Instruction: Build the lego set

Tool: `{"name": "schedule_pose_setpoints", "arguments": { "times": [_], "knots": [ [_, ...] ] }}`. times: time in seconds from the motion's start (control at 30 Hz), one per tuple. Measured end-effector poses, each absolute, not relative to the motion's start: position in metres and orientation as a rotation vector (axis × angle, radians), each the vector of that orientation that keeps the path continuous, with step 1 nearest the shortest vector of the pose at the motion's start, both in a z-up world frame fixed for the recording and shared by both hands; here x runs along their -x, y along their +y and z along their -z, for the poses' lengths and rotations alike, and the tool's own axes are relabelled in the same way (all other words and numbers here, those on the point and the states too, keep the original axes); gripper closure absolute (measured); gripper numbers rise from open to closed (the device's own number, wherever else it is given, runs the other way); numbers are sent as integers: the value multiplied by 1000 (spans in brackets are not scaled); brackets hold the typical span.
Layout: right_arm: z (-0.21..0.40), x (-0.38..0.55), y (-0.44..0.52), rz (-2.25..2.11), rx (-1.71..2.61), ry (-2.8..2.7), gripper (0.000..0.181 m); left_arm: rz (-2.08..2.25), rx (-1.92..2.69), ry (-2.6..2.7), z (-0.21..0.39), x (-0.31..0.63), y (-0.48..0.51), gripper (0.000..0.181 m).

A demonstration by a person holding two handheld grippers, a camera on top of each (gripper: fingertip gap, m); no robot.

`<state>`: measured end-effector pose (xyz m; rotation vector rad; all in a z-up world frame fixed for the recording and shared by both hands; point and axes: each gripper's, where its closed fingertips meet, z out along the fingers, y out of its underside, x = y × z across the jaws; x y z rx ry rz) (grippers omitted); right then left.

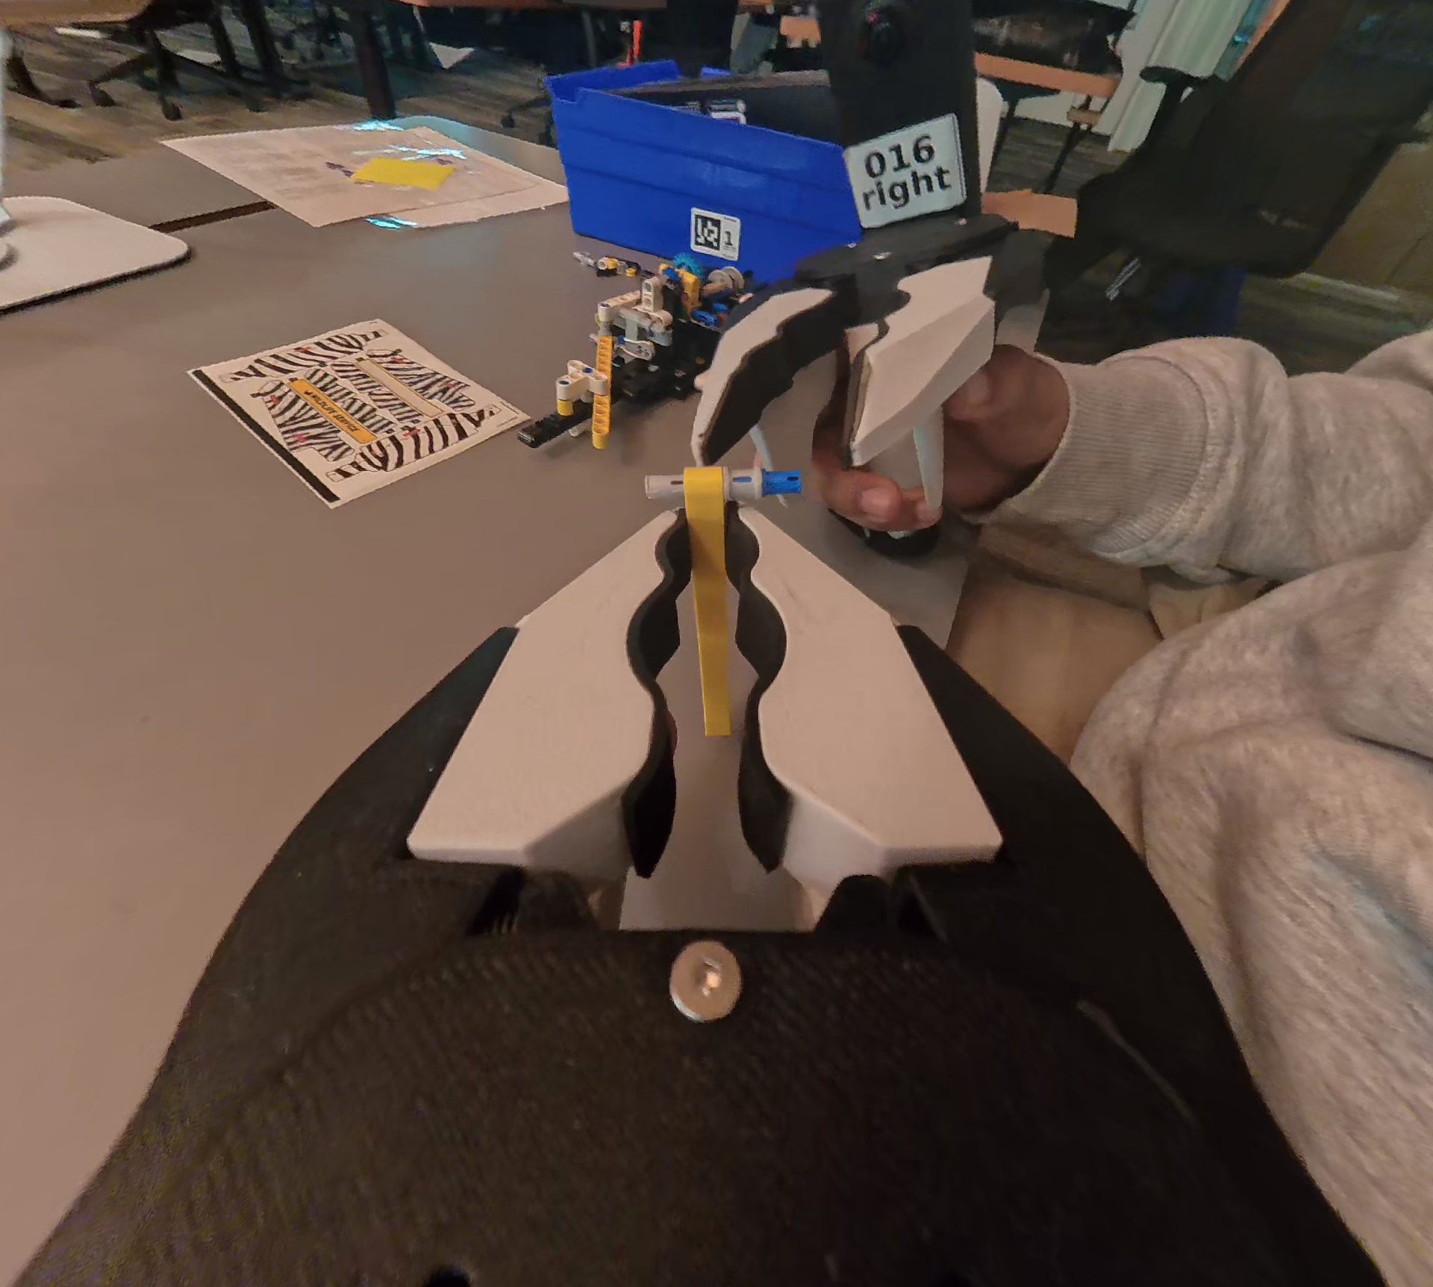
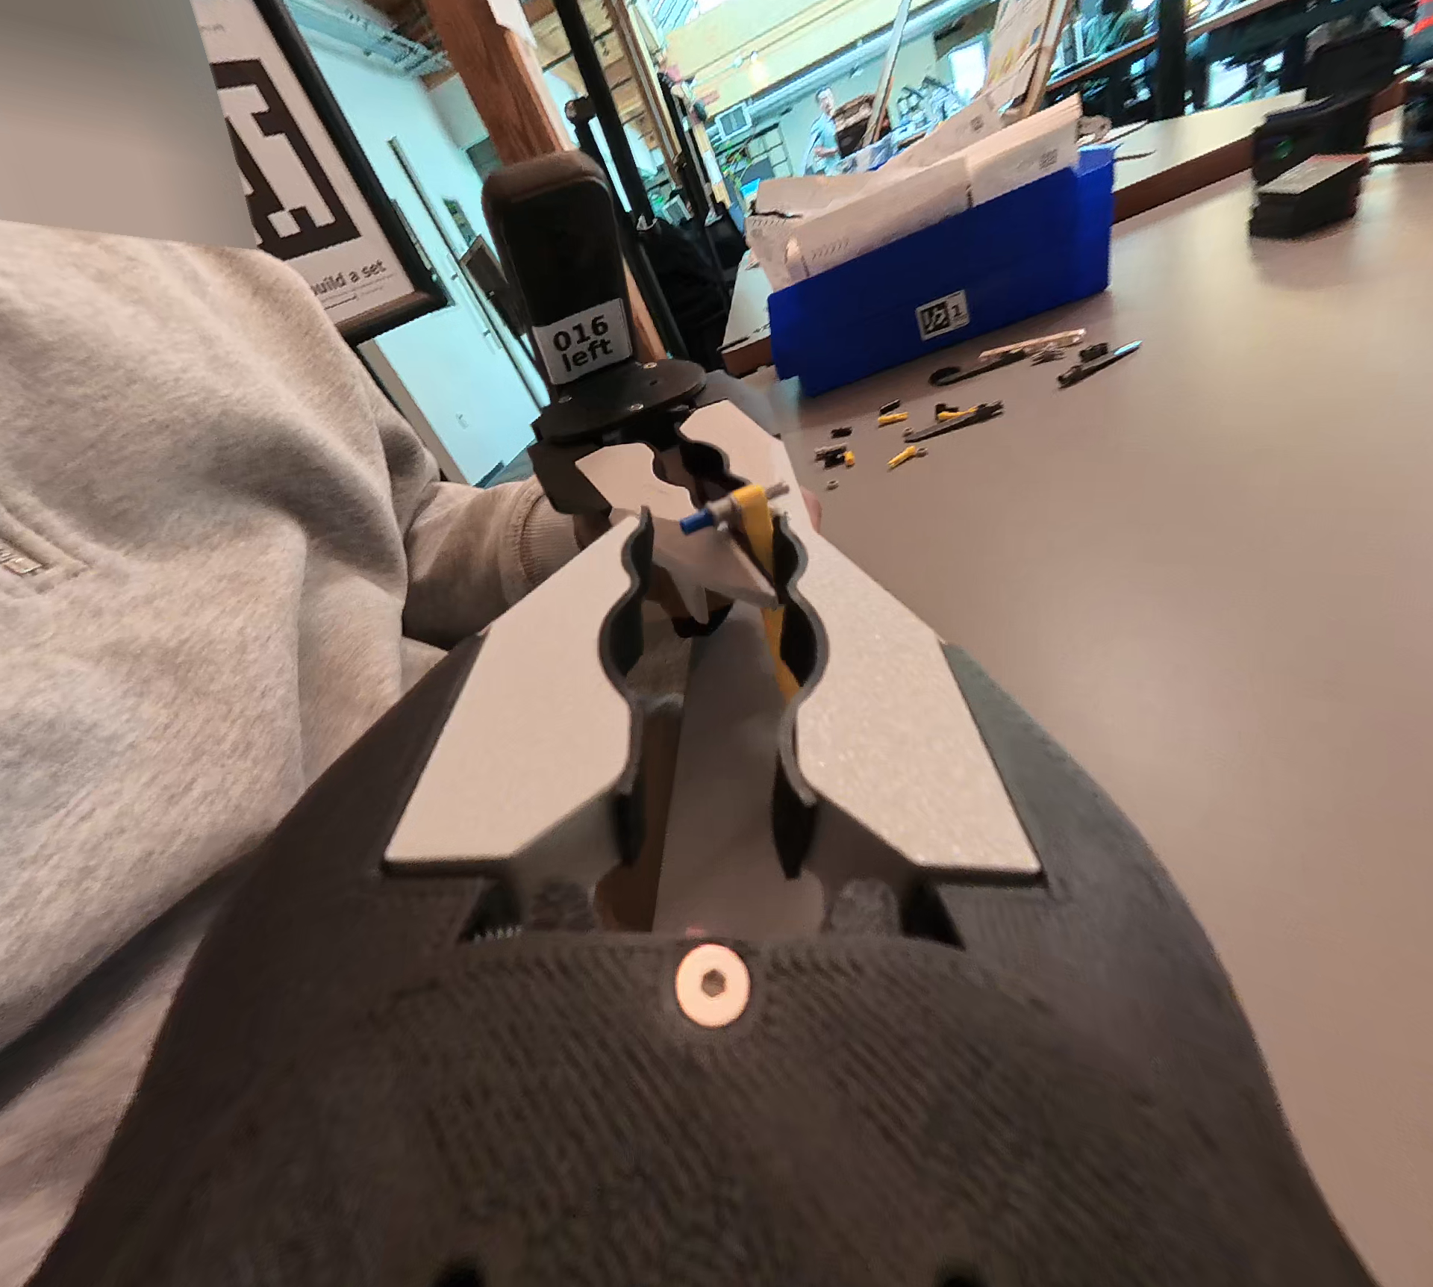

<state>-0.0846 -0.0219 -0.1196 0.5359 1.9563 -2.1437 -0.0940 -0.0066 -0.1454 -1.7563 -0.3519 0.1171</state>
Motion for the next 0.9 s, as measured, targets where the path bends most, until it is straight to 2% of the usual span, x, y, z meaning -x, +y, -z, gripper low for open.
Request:
{"name": "schedule_pose_setpoints", "arguments": {
  "times": [0.9],
  "knots": [
    [121, 95, -20, 2185, -613, 2018, 154, -75, 1625, -544, 136, 121, -21, 175]
  ]
}}
